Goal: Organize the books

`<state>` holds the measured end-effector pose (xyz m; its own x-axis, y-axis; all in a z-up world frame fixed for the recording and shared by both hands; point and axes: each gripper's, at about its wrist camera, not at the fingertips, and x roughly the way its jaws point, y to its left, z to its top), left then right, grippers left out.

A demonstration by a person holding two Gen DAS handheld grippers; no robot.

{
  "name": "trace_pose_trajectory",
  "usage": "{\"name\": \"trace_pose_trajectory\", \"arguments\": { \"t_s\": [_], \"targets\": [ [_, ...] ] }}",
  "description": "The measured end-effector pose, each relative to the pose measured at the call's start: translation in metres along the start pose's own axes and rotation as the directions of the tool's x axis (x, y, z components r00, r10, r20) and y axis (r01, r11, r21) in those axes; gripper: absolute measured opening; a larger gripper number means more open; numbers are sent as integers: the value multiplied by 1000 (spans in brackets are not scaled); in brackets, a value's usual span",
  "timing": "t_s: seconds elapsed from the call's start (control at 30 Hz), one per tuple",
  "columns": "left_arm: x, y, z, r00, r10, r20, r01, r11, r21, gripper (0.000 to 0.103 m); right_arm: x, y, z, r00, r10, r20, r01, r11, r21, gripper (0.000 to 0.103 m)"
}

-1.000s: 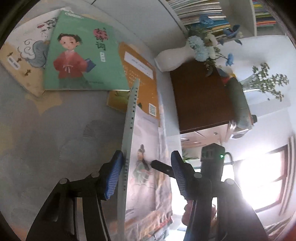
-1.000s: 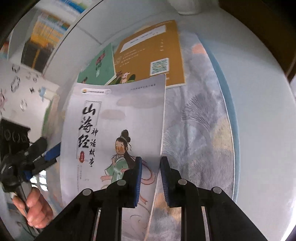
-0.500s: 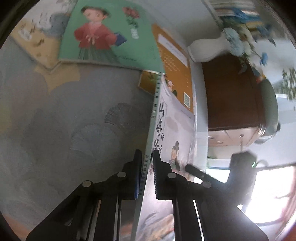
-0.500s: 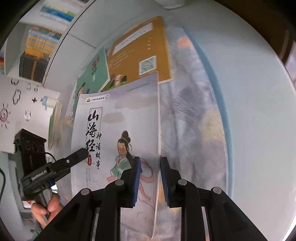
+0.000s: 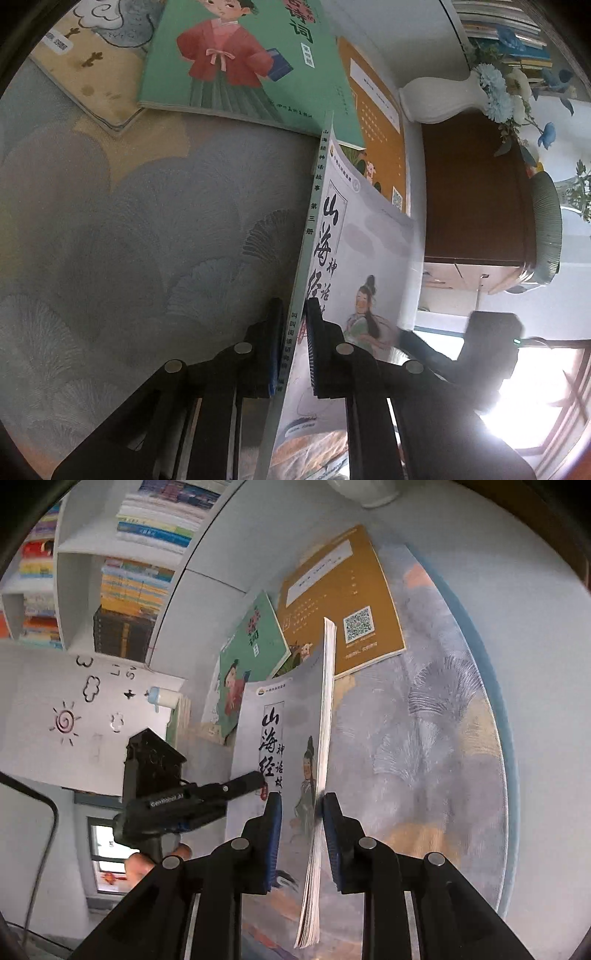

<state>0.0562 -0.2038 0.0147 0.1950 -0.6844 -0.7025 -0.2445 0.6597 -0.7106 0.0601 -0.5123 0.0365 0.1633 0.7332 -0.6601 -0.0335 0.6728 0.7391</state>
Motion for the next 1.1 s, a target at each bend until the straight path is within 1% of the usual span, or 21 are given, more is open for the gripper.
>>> {"name": "trace_pose_trajectory", "arguments": {
  "t_s": [0.03, 0.07, 0.1, 0.17, 0.2, 0.23, 0.3, 0.37, 0.43, 0.57, 0.63, 0.73, 0.9, 1.03, 1.1],
  "targets": [
    [0, 1, 0, 1000, -5, 0, 5, 1000, -2, 10, 6, -6, 1, 999, -40, -13, 40, 999, 7, 24],
    [0, 2, 0, 1000, -10, 1, 10, 1000, -6, 10, 12, -12, 0, 998, -58, -27, 59, 998, 19, 24],
    [-1, 4, -1, 1000, -20, 3, 20, 1000, -14, 10, 18, -19, 1, 998, -57, -40, 59, 997, 39, 24],
    [-2, 4, -2, 999, -31, 8, 31, 999, -19, 10, 14, -24, 2, 1000, -5, -26, 7, 997, 82, 24],
    [-5, 2, -5, 999, -41, 15, 41, 999, -7, 8, 11, -22, 3, 1000, 8, -18, -6, 997, 78, 24],
    [-7, -1, -8, 999, -49, 22, 49, 999, 10, 8, 7, -15, 3, 1000, 9, -9, -9, 999, 51, 24],
    [-14, -11, -14, 997, -61, 43, 59, 997, 54, 8, 1, 6, 3, 999, -32, -7, 32, 999, -39, 24],
    [-21, -17, -18, 997, -35, 65, 30, 996, 83, 8, 1, 21, 0, 998, -61, -5, 60, 992, -108, 24],
    [-34, -17, -23, 995, -43, 91, 34, 995, 97, 8, 1, 35, -2, 996, -84, 1, 83, 984, -157, 24],
    [-61, -17, -28, 988, -60, 141, 44, 993, 114, 8, -4, 53, -5, 998, -55, 6, 55, 979, -195, 24],
    [-78, -14, -29, 982, -83, 170, 62, 991, 121, 8, 1, 71, -8, 999, -51, 2, 50, 974, -219, 24],
    [-100, -10, -24, 975, -84, 207, 58, 990, 131, 8, 6, 95, -10, 999, -52, 1, 50, 966, -252, 24],
    [-149, 7, -14, 958, -105, 266, 67, 987, 145, 8, 29, 137, -18, 998, -60, -1, 57, 957, -286, 24],
    [-202, 32, 1, 935, -120, 333, 76, 987, 141, 8, 57, 186, -17, 999, -34, -3, 31, 951, -308, 24],
    [-225, 47, 11, 929, -110, 353, 70, 990, 123, 8, 72, 208, -14, 1000, -21, -1, 19, 946, -324, 24]
  ]
}}
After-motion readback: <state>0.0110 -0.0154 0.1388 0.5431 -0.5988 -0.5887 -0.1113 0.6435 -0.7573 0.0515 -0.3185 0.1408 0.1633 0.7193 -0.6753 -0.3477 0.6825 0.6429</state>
